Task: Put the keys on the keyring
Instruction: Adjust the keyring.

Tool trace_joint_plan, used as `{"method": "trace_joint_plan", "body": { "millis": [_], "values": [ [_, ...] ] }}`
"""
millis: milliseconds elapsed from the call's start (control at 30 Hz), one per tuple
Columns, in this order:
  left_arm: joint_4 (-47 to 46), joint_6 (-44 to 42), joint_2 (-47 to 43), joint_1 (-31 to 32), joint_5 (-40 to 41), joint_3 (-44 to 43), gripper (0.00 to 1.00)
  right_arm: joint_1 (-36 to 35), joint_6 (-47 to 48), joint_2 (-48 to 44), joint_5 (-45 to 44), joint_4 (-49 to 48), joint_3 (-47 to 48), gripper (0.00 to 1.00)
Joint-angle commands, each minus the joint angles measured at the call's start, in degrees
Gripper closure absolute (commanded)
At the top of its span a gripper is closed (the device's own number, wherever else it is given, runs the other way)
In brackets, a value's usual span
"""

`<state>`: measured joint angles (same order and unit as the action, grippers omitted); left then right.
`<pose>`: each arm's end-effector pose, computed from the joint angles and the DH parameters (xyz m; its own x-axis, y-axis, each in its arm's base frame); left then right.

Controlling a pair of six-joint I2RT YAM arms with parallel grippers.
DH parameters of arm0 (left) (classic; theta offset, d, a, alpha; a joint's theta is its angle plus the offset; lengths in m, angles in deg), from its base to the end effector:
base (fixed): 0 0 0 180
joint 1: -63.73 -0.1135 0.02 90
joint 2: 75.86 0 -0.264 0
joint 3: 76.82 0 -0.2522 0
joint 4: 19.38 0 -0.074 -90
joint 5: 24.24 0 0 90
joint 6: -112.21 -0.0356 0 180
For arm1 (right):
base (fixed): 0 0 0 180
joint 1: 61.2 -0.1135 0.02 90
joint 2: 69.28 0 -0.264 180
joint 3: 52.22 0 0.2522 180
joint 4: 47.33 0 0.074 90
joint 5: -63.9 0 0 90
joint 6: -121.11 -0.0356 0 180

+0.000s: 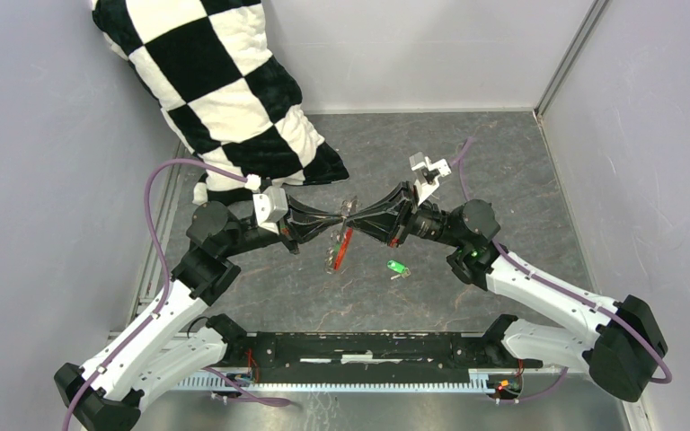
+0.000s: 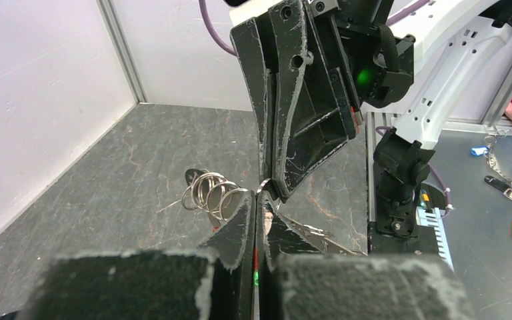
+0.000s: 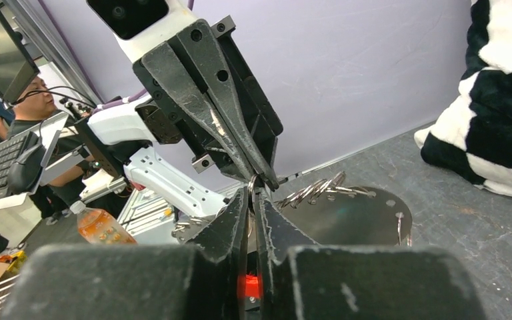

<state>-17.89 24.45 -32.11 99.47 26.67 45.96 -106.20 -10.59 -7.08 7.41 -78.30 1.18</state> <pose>0.1281 -0.1198 0.3759 0.1311 -0.1317 -0.9826 0.9599 0.2648 0.0925 0.1573 0.1851 0.3476 -0.4335 0.3509 -0.8300 -0.8876 -0.0072 0.4605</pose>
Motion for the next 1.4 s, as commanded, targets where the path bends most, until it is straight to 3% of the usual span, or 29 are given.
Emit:
{"method": "trace_joint_plan", "body": {
  "millis": [0, 33, 133, 267, 300, 400, 533, 600, 900, 1067, 1367],
  "values": [
    [-1.44, 0.57, -0.72, -0.14, 1.64, -1.41, 0.98, -0.55, 0.74, -0.72, 1.61, -1.78, -0.44, 0.94],
    [-1.44, 0.57, -0.75, -0.15, 1.65, -1.41, 0.98, -0.55, 0.91, -0.71, 1.72, -1.70, -0.44, 0.99],
    [-0.80, 0.13, -0.77, -0.13, 1.39, -1.30, 0.98, -0.54, 3.25, -1.38, 2.07, 1.63, 0.59, 0.99],
    [3.40, -1.21, 0.26, -0.12, 0.33, -1.78, 0.97, -0.57, 16.70, -2.59, 1.21, 24.08, 9.63, 0.99],
    [4.67, -1.61, 0.59, -0.13, -0.01, -1.99, 0.94, -0.53, 20.34, -2.56, 0.39, 30.42, 11.69, 0.99],
    [8.63, -1.33, 2.06, -0.15, -0.38, -3.49, 0.73, -0.55, 28.37, -1.47, -1.84, 46.26, 18.16, 0.99],
    [15.59, -3.80, 4.85, -0.15, -4.19, -6.46, 0.59, -0.66, 34.56, 0.74, -2.95, 60.05, 23.10, 0.99],
    [18.15, -5.86, 5.57, -0.15, -5.90, -7.37, 0.57, -0.72, 36.49, 1.77, -3.26, 64.37, 24.60, 0.99],
    [31.00, -20.47, 7.77, -0.15, -16.16, -10.31, 0.64, -1.78, 40.88, 5.68, -2.28, 71.91, 30.46, 0.99],
    [35.55, -26.82, 8.95, -0.15, -15.73, -10.44, 0.65, -2.94, 41.26, 7.16, -1.68, 72.86, 32.33, 0.99],
    [33.92, -27.47, 10.76, -0.15, -11.64, -10.59, 0.69, -5.23, 43.27, 9.34, -0.89, 74.13, 34.54, 0.99]
  ]
}}
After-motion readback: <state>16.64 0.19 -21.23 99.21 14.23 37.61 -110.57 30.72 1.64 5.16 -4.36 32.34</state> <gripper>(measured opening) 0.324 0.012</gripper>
